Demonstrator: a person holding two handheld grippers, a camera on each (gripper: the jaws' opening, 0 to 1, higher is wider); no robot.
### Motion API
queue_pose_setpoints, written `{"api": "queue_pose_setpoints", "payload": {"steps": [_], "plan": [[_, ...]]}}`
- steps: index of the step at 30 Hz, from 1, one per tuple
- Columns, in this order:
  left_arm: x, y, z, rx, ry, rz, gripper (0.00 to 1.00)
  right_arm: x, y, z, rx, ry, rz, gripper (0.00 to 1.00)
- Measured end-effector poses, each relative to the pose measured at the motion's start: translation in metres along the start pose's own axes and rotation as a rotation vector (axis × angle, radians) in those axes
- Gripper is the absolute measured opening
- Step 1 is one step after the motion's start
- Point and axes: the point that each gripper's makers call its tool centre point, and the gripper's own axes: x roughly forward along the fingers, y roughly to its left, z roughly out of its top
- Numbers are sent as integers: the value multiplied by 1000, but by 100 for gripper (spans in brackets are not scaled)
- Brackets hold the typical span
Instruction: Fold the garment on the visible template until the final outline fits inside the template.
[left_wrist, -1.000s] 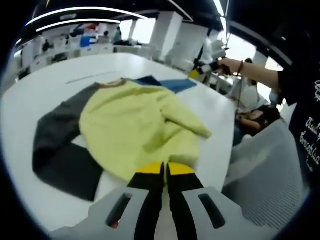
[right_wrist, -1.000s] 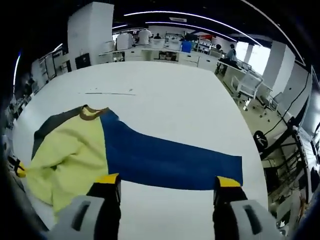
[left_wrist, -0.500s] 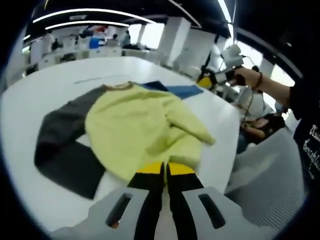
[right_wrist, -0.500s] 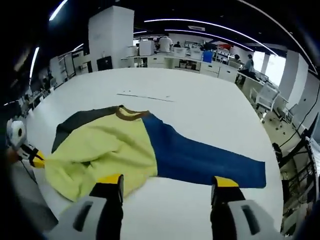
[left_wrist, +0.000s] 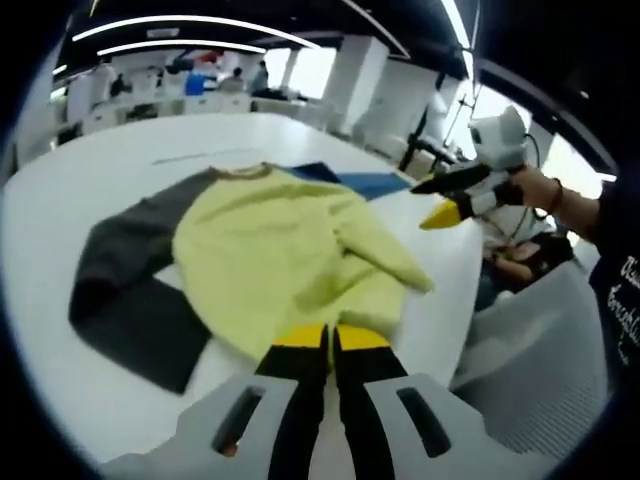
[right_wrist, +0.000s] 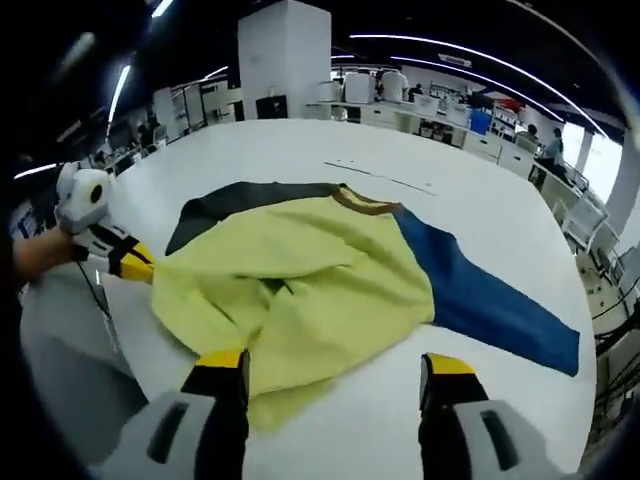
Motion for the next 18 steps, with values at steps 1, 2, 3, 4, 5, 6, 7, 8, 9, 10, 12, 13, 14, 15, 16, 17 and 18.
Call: {"api": "queue_pose_setpoints", "payload": {"steps": [1, 2, 3, 4, 5, 6, 7, 8, 9, 10, 12, 13, 14, 15, 16, 17, 18], "plan": [[0, 0, 0, 0, 0, 1, 0, 0, 4, -2, 1, 1, 10, 67], [0, 0, 0, -1, -1, 1, 0, 0, 8, -4, 13, 4, 20, 67], [0, 0, 0, -4, -3, 2, 0, 0, 15, -5, 23, 0, 44, 67], [-1, 0, 0, -4, -5, 4, 0, 1, 18, -6, 28, -4, 49, 67], [-1, 1, 0, -4, -6, 4, 0, 1, 20, -9, 33, -2, 51, 67], [-2, 1, 0, -6, -6, 5, 0, 2, 25, -13, 39, 7, 58, 66], [-2, 1, 0, -9, -7, 6, 0, 2, 27, -16, 42, 9, 63, 66], [-2, 1, 0, -11, -8, 6, 0, 3, 32, -19, 44, 12, 66, 65], [-2, 2, -1, -17, -9, 5, 0, 3, 35, -22, 39, 16, 71, 63], [-2, 2, -1, -20, -10, 5, 0, 3, 38, -25, 32, 18, 76, 62], [-2, 2, -1, -21, -10, 6, 0, 6, 44, -32, 8, 20, 84, 57], [-2, 2, -1, -19, -9, 6, 0, 7, 47, -35, -2, 26, 97, 55], [-2, 2, -1, -18, -7, 6, 0, 8, 50, -37, -12, 28, 106, 53], [-2, 2, -1, -17, -7, 7, 0, 10, 52, -41, -19, 34, 107, 50], [-2, 2, -1, -18, -7, 7, 0, 11, 54, -45, -32, 43, 114, 48], [-2, 2, -2, -19, -7, 7, 0, 12, 55, -48, -45, 52, 114, 44], [-2, 2, -2, -19, -6, 8, 0, 12, 55, -51, -49, 58, 110, 41]]}}
